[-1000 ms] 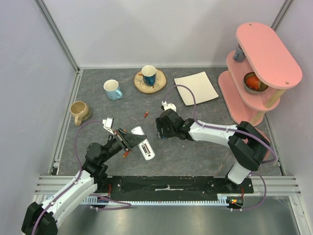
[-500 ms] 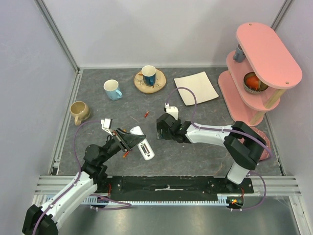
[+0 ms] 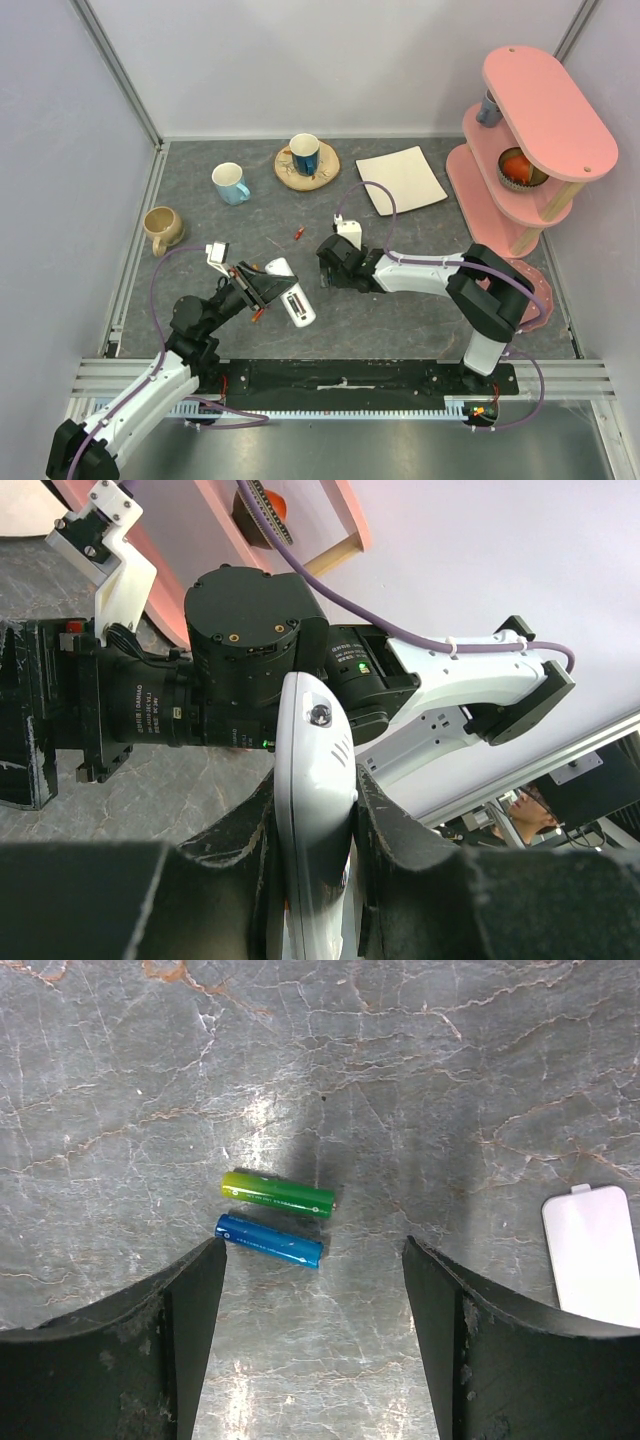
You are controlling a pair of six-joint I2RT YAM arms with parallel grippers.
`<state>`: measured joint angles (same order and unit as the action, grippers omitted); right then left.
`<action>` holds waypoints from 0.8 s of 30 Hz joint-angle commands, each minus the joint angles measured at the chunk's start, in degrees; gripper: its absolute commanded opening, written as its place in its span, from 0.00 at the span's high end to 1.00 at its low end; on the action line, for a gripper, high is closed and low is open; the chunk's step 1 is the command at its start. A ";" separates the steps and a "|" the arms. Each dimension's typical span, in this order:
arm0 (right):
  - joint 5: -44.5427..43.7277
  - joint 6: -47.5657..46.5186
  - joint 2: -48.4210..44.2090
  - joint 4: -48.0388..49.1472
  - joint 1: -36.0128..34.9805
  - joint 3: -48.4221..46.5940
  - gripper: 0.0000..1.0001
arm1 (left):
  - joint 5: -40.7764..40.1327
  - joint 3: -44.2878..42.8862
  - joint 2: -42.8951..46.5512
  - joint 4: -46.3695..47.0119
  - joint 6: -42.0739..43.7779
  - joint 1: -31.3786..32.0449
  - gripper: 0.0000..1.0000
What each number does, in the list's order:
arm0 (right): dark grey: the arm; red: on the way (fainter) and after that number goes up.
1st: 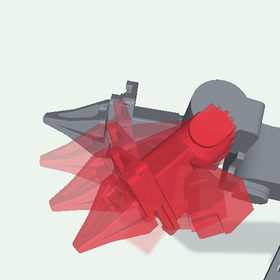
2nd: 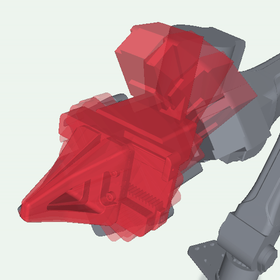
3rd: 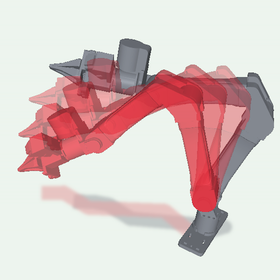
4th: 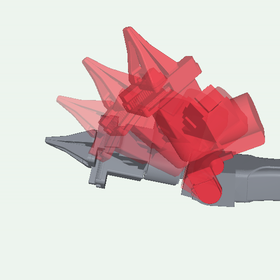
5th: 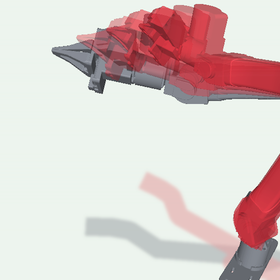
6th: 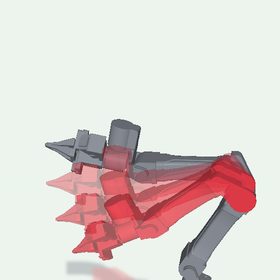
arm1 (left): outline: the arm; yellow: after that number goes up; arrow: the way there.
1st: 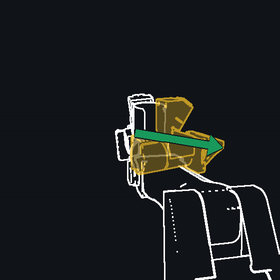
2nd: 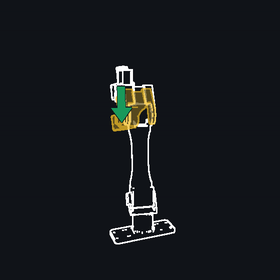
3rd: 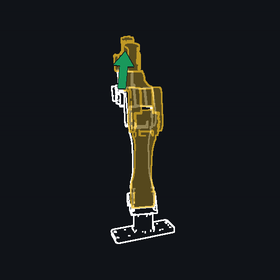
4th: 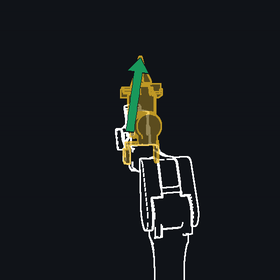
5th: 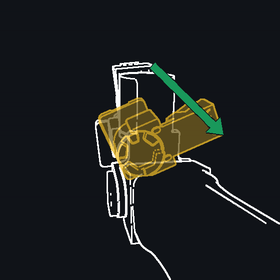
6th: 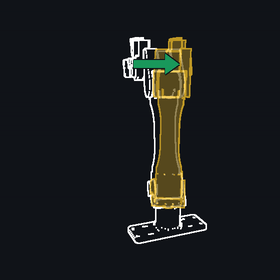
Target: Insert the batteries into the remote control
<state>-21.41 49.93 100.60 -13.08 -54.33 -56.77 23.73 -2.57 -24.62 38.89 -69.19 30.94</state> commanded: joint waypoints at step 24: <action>-4.17 5.18 7.16 -7.04 -2.72 -7.39 0.37 | 1.06 5.64 0.36 0.48 -0.60 -0.26 0.98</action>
<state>-24.75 52.62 105.97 -17.80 -56.64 -63.81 24.10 -2.57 -24.62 38.61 -69.23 30.94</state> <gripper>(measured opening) 0.643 0.315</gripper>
